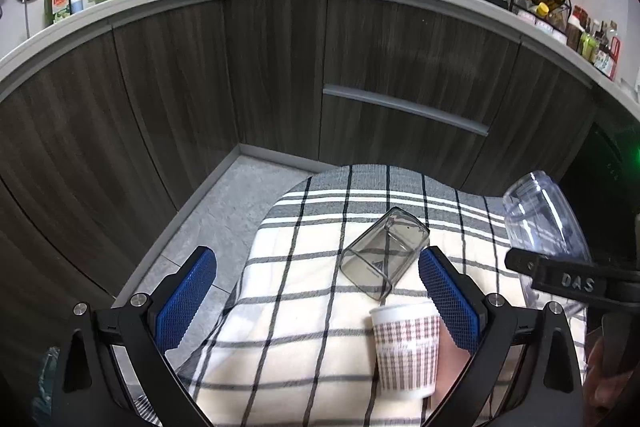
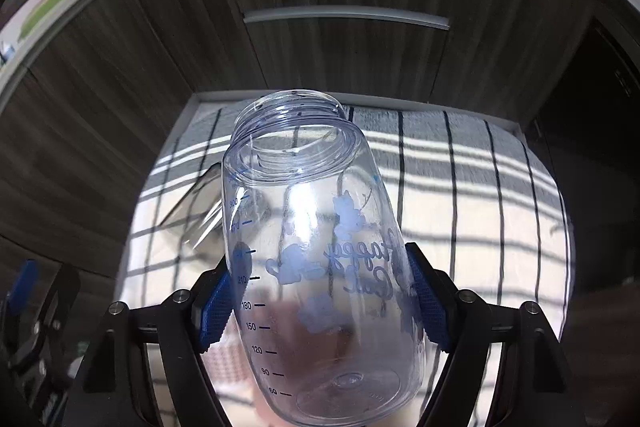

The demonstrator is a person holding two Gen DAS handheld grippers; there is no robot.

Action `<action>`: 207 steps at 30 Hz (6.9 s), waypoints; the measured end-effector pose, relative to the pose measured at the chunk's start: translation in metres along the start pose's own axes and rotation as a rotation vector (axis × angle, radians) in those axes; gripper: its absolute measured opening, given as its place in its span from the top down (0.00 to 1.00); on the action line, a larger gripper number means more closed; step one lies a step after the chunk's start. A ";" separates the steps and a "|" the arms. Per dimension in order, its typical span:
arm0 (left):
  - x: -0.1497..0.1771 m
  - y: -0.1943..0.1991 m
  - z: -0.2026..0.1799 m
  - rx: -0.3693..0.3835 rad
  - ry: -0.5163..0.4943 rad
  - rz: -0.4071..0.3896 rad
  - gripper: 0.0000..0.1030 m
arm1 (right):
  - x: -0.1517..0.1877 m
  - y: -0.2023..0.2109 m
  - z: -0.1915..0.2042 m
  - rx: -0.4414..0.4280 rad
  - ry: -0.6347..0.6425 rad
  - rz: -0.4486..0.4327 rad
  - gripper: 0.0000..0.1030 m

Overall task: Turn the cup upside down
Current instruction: 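Carry the bottle with the right gripper in front of the pink cup, then grasp the bottle with the left gripper beside the right gripper, then rotate the bottle upright with the left gripper and set it on the cloth, then open the left gripper and withdraw both tools from the bottle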

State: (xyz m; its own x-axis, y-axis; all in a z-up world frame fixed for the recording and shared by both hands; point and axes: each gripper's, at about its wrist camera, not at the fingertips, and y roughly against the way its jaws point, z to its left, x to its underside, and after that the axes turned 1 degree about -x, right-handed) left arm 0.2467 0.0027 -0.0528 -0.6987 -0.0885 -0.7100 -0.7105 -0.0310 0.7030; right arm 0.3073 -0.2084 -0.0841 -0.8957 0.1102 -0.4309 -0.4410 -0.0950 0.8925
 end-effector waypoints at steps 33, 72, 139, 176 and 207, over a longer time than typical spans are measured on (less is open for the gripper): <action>0.105 0.074 0.057 0.062 -0.075 0.031 0.00 | 0.207 -0.009 0.033 -0.133 -0.254 0.114 0.25; 0.178 0.083 -0.046 0.175 -0.176 0.025 0.00 | 0.241 0.112 -0.050 0.088 -0.145 -0.273 0.20; 0.151 0.090 -0.081 0.244 -0.362 0.265 0.29 | 0.229 0.122 -0.079 -0.135 -0.370 -0.217 0.20; 0.121 0.128 -0.055 0.276 -0.233 0.138 0.14 | 0.224 0.141 -0.064 -0.097 -0.326 -0.264 0.20; 0.119 0.240 0.003 0.114 -0.157 -0.068 0.10 | 0.250 0.263 0.026 0.144 -0.028 -0.533 0.15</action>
State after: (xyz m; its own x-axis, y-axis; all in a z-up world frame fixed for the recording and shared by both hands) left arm -0.0068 -0.0123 0.0312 -0.6473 0.0669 -0.7593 -0.7549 0.0821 0.6507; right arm -0.0315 -0.1805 0.0464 -0.5482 0.1320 -0.8259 -0.8187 0.1170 0.5622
